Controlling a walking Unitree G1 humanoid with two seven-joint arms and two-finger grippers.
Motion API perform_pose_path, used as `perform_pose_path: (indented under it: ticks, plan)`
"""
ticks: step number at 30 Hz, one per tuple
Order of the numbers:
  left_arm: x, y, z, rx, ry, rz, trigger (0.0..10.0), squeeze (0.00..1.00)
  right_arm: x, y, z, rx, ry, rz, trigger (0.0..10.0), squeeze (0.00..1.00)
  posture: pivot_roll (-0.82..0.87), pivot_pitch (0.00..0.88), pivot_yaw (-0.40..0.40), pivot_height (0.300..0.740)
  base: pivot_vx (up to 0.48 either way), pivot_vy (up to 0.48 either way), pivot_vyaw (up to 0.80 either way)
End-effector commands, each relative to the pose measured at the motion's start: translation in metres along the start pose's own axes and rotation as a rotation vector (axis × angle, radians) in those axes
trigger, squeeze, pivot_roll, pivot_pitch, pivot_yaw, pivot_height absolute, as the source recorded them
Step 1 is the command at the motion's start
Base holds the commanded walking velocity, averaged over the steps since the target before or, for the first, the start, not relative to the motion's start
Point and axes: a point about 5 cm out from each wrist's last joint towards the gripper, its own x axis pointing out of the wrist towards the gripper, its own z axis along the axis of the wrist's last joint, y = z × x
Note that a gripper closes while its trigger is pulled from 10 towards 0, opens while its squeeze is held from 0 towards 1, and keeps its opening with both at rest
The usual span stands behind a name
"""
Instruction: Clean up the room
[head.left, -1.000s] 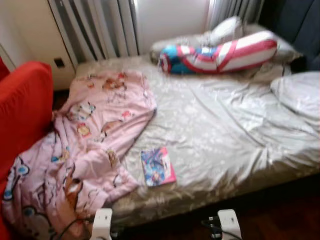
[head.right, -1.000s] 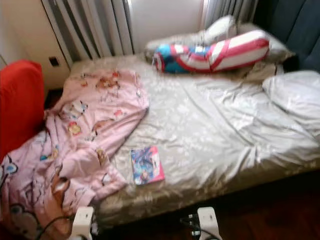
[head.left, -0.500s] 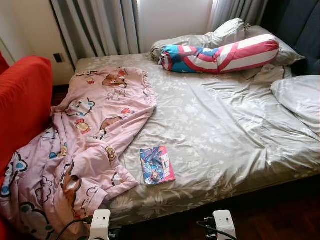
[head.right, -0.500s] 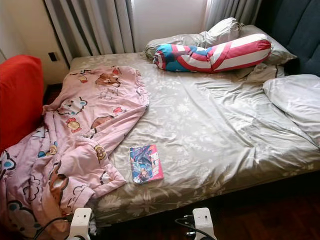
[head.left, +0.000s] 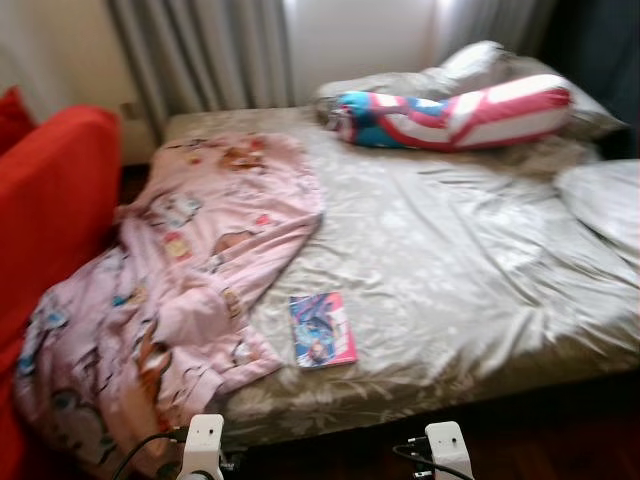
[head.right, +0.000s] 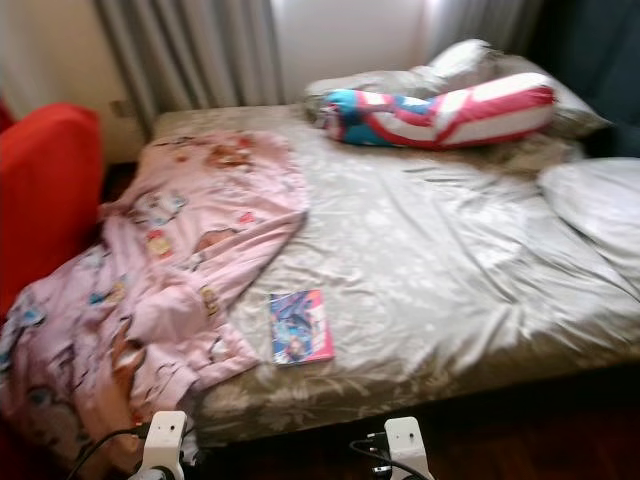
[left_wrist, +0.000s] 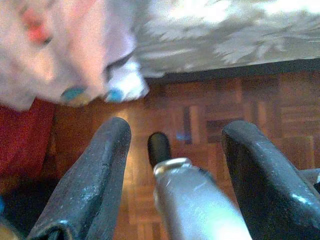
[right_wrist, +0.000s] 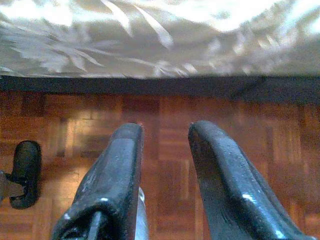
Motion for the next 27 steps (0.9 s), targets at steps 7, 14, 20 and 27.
perform_pose_path:
  ticks: [7,14,20,27]
  plan:
    - [-0.0012,0.0036,-0.0052,-0.008,0.019,0.009,10.0,0.00,0.0004,0.0006,0.0023,0.020,-0.013,-0.004,10.0,0.00,-0.13,0.000,-0.014,0.740,0.000,0.000,0.00]
    - [-0.0010,0.0033,-0.0046,-0.010,0.017,0.008,10.0,0.00,0.0006,0.0002,0.0030,0.013,-0.012,0.000,10.0,0.00,-0.13,0.000,-0.016,0.740,0.034,0.000,0.00]
    - [-0.0008,0.0028,-0.0039,-0.013,0.015,0.008,10.0,0.00,0.0002,-0.0017,0.0006,-0.005,0.004,-0.001,10.0,0.00,-0.13,0.000,-0.017,0.740,0.241,0.000,0.00]
    - [-0.0007,0.0024,-0.0036,-0.016,0.015,0.007,10.0,0.00,0.0003,-0.0007,0.0013,-0.012,-0.001,0.002,10.0,0.00,-0.13,0.000,-0.017,0.740,0.241,0.000,0.13]
